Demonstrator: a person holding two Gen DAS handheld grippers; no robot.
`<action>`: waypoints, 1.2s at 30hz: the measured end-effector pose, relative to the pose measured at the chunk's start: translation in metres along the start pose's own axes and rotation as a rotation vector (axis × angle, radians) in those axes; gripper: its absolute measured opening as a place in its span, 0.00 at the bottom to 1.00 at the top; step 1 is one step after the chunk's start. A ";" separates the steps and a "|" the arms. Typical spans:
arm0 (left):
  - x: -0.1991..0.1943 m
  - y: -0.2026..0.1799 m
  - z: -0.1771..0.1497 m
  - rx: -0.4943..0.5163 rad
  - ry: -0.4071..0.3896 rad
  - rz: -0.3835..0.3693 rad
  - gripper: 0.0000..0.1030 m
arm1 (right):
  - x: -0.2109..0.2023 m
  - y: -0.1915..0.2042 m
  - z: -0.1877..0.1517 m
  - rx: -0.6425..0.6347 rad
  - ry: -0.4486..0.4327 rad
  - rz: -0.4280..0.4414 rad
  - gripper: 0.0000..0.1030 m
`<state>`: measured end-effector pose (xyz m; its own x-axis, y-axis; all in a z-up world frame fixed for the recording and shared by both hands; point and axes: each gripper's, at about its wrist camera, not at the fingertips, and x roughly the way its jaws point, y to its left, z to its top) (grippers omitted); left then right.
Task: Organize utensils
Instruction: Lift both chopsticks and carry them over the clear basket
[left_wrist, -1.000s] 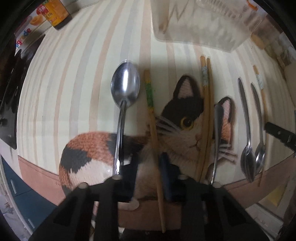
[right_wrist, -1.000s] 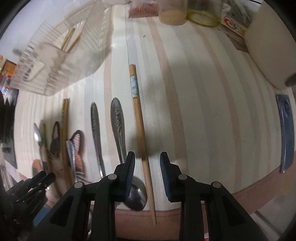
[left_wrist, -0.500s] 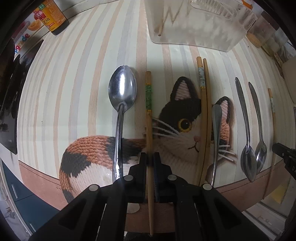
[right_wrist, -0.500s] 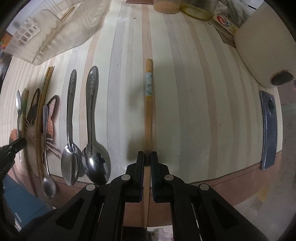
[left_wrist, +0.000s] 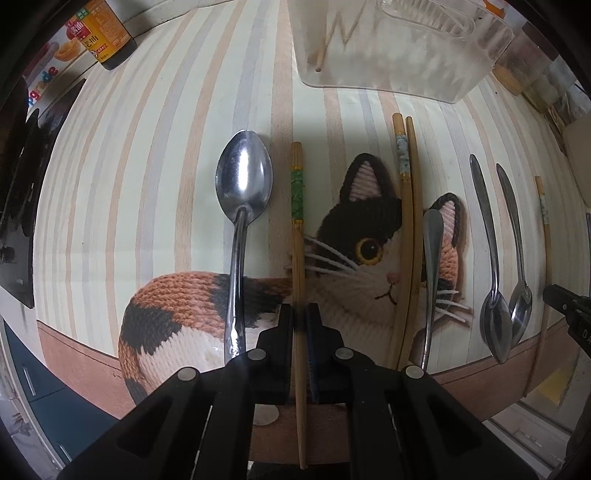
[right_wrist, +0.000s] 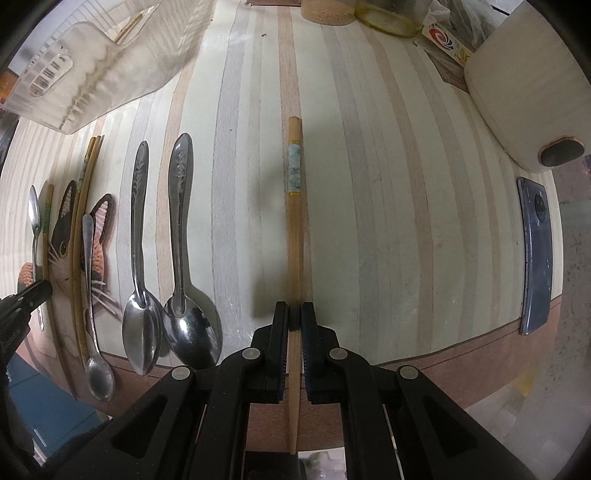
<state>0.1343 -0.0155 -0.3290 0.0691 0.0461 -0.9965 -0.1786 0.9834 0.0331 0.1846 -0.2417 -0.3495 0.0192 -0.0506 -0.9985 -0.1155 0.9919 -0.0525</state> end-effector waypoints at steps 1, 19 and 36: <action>0.000 -0.001 0.000 0.004 -0.002 0.004 0.05 | -0.001 0.001 0.000 -0.003 -0.001 -0.003 0.07; -0.147 0.001 0.003 -0.001 -0.329 0.012 0.04 | -0.118 -0.004 0.019 0.035 -0.230 0.125 0.06; -0.209 0.022 0.189 -0.057 -0.320 -0.216 0.04 | -0.188 0.055 0.196 -0.010 -0.278 0.382 0.06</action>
<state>0.3013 0.0297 -0.1055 0.4123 -0.0996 -0.9056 -0.1802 0.9655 -0.1882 0.3697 -0.1549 -0.1626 0.2386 0.3518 -0.9052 -0.1756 0.9323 0.3161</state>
